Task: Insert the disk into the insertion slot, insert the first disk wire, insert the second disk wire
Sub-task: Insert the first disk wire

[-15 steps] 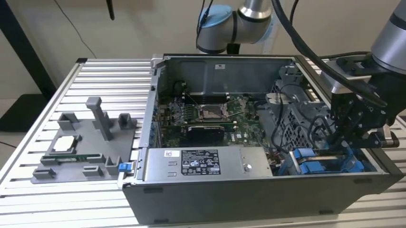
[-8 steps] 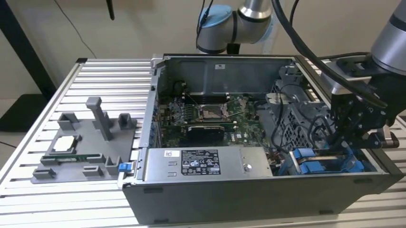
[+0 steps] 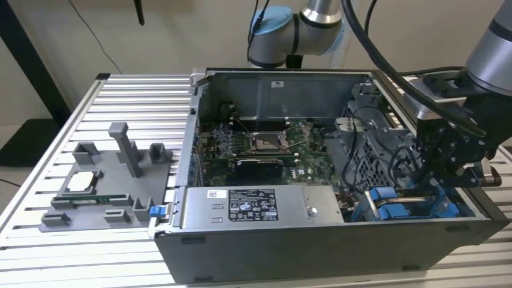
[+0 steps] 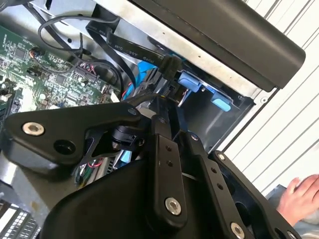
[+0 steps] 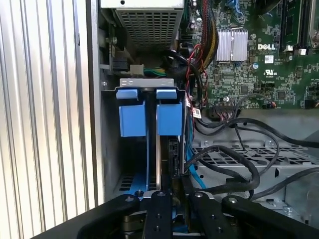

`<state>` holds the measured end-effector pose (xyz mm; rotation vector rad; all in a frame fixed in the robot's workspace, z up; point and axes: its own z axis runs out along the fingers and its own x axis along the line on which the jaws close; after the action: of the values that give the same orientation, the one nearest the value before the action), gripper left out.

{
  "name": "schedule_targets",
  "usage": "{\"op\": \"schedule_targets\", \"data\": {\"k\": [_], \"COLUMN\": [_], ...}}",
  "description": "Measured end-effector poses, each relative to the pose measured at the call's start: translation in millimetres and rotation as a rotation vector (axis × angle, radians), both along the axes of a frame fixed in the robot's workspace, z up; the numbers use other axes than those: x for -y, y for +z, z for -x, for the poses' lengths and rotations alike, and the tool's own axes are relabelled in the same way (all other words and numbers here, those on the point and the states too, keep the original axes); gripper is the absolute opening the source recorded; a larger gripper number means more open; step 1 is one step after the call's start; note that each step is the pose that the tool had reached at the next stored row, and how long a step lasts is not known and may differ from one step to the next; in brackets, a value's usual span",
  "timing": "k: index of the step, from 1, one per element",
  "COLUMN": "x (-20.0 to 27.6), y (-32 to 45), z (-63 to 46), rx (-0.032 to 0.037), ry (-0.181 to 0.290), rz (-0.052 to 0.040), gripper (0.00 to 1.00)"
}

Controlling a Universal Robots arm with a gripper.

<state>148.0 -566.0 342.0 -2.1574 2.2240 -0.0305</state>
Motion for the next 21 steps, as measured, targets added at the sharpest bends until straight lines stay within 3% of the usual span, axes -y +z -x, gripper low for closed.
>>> {"op": "schedule_targets", "data": {"k": [12,21], "x": [-3.7,-3.8], "y": [-2.3,-5.1], "z": [-1.0,-1.0], "rx": [0.0026,0.0045], "ry": [0.011,0.012], "rz": [-0.0002,-0.0003], "gripper": [0.00,0.00]}}
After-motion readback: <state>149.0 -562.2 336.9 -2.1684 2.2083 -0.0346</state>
